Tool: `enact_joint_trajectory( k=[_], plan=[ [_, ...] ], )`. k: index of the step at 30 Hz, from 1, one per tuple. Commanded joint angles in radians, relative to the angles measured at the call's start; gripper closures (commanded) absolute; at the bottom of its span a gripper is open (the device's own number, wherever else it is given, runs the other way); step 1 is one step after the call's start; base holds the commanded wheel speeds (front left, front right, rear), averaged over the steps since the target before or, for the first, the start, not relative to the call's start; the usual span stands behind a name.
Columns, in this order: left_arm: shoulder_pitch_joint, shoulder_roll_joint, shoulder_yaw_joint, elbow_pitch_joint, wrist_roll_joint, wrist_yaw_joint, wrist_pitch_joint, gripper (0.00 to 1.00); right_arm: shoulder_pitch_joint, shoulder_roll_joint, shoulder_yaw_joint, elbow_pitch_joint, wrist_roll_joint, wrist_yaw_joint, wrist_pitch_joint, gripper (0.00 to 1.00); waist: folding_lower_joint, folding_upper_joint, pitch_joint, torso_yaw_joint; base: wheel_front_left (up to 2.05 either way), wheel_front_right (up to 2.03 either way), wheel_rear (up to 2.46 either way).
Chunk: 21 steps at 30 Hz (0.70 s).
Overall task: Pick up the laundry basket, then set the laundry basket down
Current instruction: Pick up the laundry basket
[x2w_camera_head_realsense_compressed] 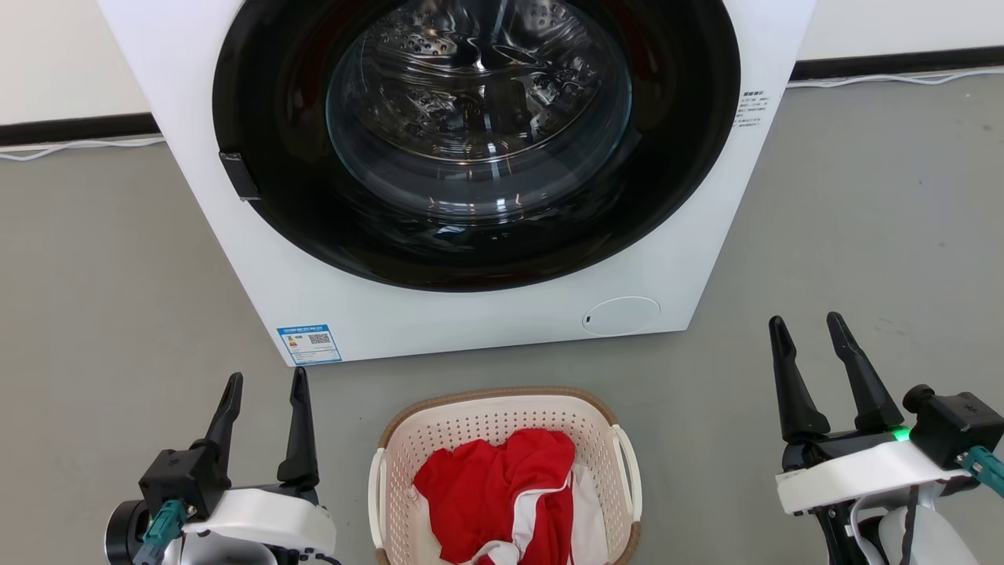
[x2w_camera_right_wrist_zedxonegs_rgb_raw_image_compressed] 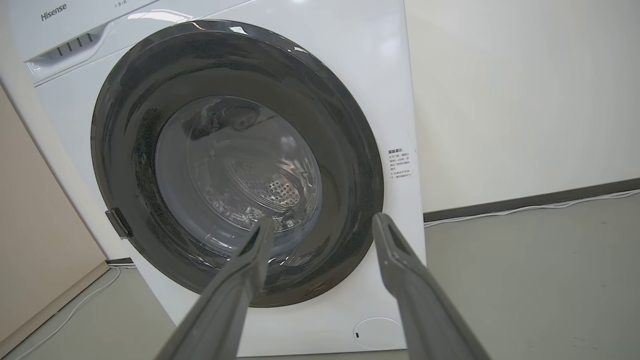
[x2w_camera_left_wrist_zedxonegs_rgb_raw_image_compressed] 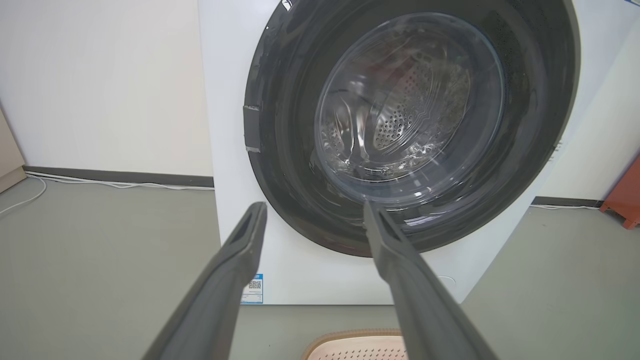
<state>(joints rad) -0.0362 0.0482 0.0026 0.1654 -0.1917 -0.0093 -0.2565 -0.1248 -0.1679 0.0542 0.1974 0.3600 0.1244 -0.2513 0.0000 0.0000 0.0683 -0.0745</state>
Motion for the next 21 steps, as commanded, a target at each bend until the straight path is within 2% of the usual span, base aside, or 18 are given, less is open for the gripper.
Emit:
enact_joint_trajectory(
  k=[1, 21],
  plan=[
    [-0.026, 0.005, 0.035, -0.025, 0.008, -0.002, -0.005, 0.00, -0.013, -0.003, 0.014, -0.031, -0.010, 0.006, -0.011, 0.00, 0.0000, 0.0000, 0.002, 0.000, 0.00, 0.00, 0.00],
    [-0.045, 0.002, 0.040, -0.009, -0.007, 0.004, -0.005, 0.00, -0.022, -0.002, 0.014, -0.027, -0.012, 0.006, -0.011, 0.00, 0.0000, 0.0000, 0.026, -0.001, 0.00, 0.00, 0.00]
  ],
)
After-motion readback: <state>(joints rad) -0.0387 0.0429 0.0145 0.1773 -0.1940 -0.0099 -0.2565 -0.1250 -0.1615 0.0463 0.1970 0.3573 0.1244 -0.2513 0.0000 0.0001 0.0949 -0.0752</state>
